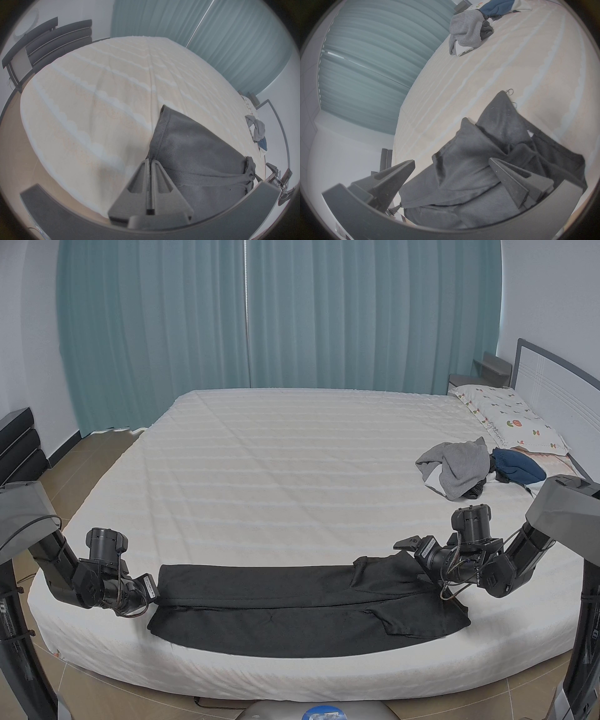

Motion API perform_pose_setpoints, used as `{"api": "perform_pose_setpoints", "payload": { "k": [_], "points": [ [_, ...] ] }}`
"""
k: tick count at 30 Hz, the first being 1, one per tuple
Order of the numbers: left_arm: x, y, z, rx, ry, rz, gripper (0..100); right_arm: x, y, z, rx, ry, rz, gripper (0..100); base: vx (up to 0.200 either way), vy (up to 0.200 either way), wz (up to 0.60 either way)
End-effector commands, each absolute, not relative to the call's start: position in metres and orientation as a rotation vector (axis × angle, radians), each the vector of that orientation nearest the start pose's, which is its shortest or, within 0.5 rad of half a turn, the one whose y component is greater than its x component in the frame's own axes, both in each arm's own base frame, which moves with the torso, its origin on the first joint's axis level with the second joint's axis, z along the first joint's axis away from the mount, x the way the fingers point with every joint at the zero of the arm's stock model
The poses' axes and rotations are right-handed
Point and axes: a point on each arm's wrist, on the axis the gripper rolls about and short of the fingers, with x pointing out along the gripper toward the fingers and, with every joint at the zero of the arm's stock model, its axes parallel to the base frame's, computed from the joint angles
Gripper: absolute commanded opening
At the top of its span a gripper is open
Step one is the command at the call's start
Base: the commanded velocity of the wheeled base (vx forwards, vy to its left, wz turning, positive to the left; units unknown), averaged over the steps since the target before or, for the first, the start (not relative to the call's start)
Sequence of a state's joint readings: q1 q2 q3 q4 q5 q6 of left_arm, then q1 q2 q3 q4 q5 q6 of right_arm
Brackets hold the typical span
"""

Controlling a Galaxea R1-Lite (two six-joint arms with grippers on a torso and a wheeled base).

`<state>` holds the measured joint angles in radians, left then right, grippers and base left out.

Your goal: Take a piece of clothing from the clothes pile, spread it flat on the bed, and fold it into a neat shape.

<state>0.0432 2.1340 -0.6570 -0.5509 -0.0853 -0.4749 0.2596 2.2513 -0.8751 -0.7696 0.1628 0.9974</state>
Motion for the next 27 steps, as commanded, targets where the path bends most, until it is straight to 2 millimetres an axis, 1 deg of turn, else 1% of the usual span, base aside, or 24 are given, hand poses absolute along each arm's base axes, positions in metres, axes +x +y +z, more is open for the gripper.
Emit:
{"api": "perform_pose_setpoints", "payload": {
  "k": [1, 4, 9, 11, 13, 14, 15, 16, 18, 19, 21, 27],
  "points": [
    [0.313, 0.012, 0.003, -0.502, 0.922, 0.185, 100, 0.370, 0.103, 0.010, 0.925, 0.773, 0.062, 100, 0.000, 0.000, 0.00],
    [0.313, 0.013, 0.012, -0.506, 0.896, 0.184, 100, 0.368, 0.100, 0.012, 0.928, 0.771, 0.055, 100, 0.000, 0.000, 0.00],
    [0.313, 0.024, 0.027, -0.524, 0.834, 0.197, 100, 0.366, 0.088, 0.018, 0.943, 0.753, 0.036, 100, 0.000, 0.000, 0.00],
    [0.319, 0.026, 0.033, -0.558, 0.804, 0.179, 100, 0.366, 0.082, 0.019, 0.957, 0.744, 0.020, 100, 0.000, 0.000, 0.00],
    [0.330, 0.024, 0.039, -0.644, 0.780, 0.143, 100, 0.367, 0.080, 0.019, 0.970, 0.741, 0.019, 100, 0.000, 0.000, 0.00],
    [0.332, 0.022, 0.040, -0.661, 0.776, 0.134, 100, 0.367, 0.080, 0.019, 0.971, 0.740, 0.019, 100, 0.000, 0.000, 0.00],
    [0.338, 0.020, 0.039, -0.697, 0.775, 0.125, 100, 0.367, 0.080, 0.019, 0.973, 0.742, 0.019, 100, 0.000, 0.000, 0.00],
    [0.347, 0.016, 0.033, -0.725, 0.784, 0.114, 100, 0.367, 0.080, 0.018, 0.975, 0.742, 0.018, 100, 0.000, 0.000, 0.00],
    [0.359, 0.014, 0.024, -0.738, 0.789, 0.116, 100, 0.367, 0.080, 0.016, 0.977, 0.749, 0.015, 100, 0.000, 0.000, 0.00],
    [0.362, 0.014, 0.023, -0.738, 0.787, 0.116, 100, 0.367, 0.080, 0.016, 0.978, 0.748, 0.013, 100, 0.000, 0.000, 0.00],
    [0.374, 0.014, 0.012, -0.738, 0.793, 0.120, 100, 0.368, 0.080, 0.014, 1.003, 0.752, 0.004, 100, 0.000, 0.000, 0.00],
    [0.385, 0.012, 0.000, -0.731, 0.800, 0.122, 100, 0.371, 0.074, 0.016, 1.028, 0.748, 0.013, 100, 0.000, 0.000, 0.00]
  ]
}}
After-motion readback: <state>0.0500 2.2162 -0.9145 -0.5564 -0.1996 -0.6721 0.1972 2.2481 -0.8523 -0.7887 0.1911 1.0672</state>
